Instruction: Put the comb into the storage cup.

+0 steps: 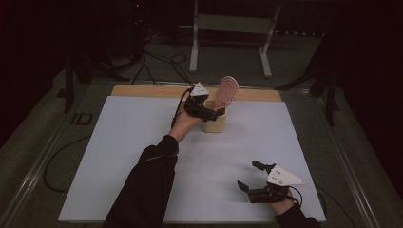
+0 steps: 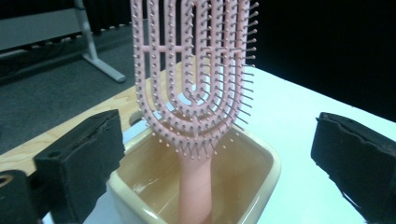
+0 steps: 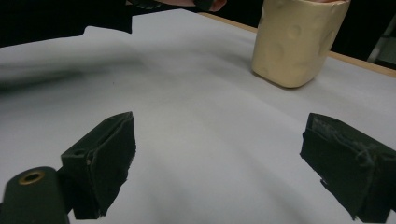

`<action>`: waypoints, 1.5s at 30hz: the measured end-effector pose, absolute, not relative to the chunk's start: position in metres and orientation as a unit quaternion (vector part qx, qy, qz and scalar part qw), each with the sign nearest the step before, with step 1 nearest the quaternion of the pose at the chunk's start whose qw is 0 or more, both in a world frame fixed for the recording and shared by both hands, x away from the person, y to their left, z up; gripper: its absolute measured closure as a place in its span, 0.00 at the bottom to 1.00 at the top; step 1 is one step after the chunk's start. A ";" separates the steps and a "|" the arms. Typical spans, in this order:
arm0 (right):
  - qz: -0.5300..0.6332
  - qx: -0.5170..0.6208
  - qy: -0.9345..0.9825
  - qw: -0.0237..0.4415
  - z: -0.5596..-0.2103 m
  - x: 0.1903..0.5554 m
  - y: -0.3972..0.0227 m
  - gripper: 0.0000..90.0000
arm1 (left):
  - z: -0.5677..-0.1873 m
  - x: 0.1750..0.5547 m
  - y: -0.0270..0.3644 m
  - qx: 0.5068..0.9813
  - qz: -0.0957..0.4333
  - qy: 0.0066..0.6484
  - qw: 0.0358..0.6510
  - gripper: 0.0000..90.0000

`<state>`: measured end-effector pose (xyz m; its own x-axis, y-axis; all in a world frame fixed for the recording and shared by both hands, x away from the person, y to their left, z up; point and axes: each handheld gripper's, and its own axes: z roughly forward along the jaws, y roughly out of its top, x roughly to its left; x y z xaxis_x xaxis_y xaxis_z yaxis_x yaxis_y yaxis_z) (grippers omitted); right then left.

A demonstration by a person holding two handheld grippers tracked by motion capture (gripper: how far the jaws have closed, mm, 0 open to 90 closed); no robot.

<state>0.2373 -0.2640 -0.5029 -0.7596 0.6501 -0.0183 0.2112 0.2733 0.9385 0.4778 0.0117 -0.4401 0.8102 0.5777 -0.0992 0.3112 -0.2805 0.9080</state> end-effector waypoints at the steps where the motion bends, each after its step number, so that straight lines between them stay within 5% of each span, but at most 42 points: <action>1: 0.534 0.279 0.771 0.206 -0.503 0.238 -0.264 0.11 | -0.439 0.478 0.012 0.791 0.125 0.282 0.529 0.03; 45: 0.528 0.282 0.772 0.212 -0.503 0.238 -0.264 0.11 | -0.412 0.430 0.069 0.828 0.082 0.243 0.499 0.00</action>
